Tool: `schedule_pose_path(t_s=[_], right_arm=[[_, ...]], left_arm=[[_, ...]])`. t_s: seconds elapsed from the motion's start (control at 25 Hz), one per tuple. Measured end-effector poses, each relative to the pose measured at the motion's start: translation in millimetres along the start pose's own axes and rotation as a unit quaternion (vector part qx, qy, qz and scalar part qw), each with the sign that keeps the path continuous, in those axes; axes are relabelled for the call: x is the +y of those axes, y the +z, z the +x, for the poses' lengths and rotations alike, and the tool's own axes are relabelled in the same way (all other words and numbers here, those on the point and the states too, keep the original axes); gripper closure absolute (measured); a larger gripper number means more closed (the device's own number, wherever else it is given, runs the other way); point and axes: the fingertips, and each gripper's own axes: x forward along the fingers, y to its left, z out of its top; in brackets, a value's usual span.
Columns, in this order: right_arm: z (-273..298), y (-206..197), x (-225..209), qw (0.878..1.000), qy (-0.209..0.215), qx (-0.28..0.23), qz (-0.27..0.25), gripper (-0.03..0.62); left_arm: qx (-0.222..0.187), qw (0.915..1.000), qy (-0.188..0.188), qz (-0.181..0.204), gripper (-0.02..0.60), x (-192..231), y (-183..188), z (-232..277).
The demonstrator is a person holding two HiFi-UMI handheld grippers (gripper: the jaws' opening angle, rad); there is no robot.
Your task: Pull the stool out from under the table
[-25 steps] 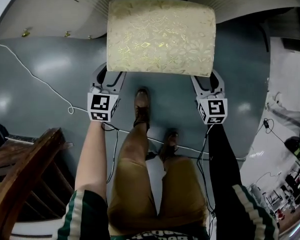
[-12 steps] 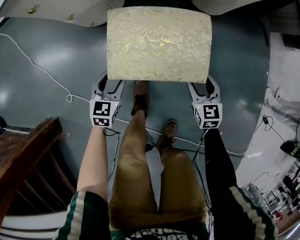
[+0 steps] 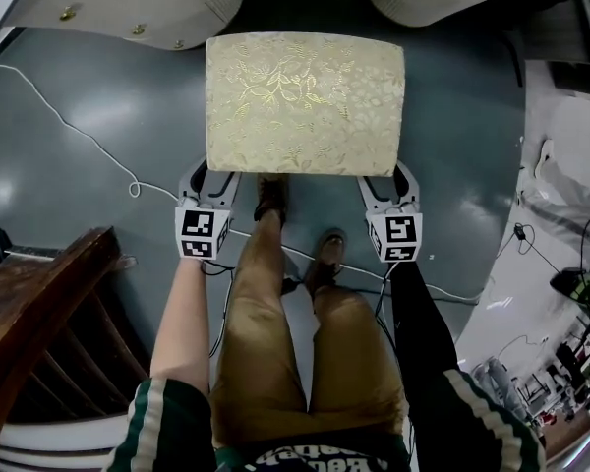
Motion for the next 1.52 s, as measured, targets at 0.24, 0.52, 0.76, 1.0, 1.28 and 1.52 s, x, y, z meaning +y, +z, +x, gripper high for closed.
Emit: schedule_pose_path(t_s=[0.24, 0.52, 0.76, 1.0, 1.28, 1.52], right_arm=[[-32.0, 4.9, 0.2, 1.0, -0.026, 0.007, 0.012, 0.317], [-120.0, 77.1, 2.8, 0.999, -0.016, -0.04, -0.011, 0.324], [-183.5, 159.3, 0.5, 0.995, -0.01, -0.082, -0.051, 0.326], [-252.0, 262.8, 9.0, 0.987, -0.011, -0.144, -0.068, 0.33], [-328.7, 352.9, 30.8, 0.972, 0.007, -0.214, -0.095, 0.33], [-372.2, 400.3, 47.8, 0.963, 0.01, -0.252, -0.099, 0.333]], left_arm=[[0.005, 0.9994, 0.033, 0.001, 0.319, -3.4, 2.9, -27.1], [-0.052, 0.9969, 0.059, 0.005, 0.319, -28.5, 82.0, -108.3], [-0.143, 0.9872, 0.057, 0.044, 0.319, -68.0, 198.7, -160.4], [-0.209, 0.9744, 0.054, 0.063, 0.319, -101.9, 320.7, -232.9], [-0.273, 0.9565, 0.063, 0.082, 0.32, -134.2, 418.7, -323.2], [-0.29, 0.949, 0.043, 0.115, 0.325, -154.4, 450.5, -367.7]])
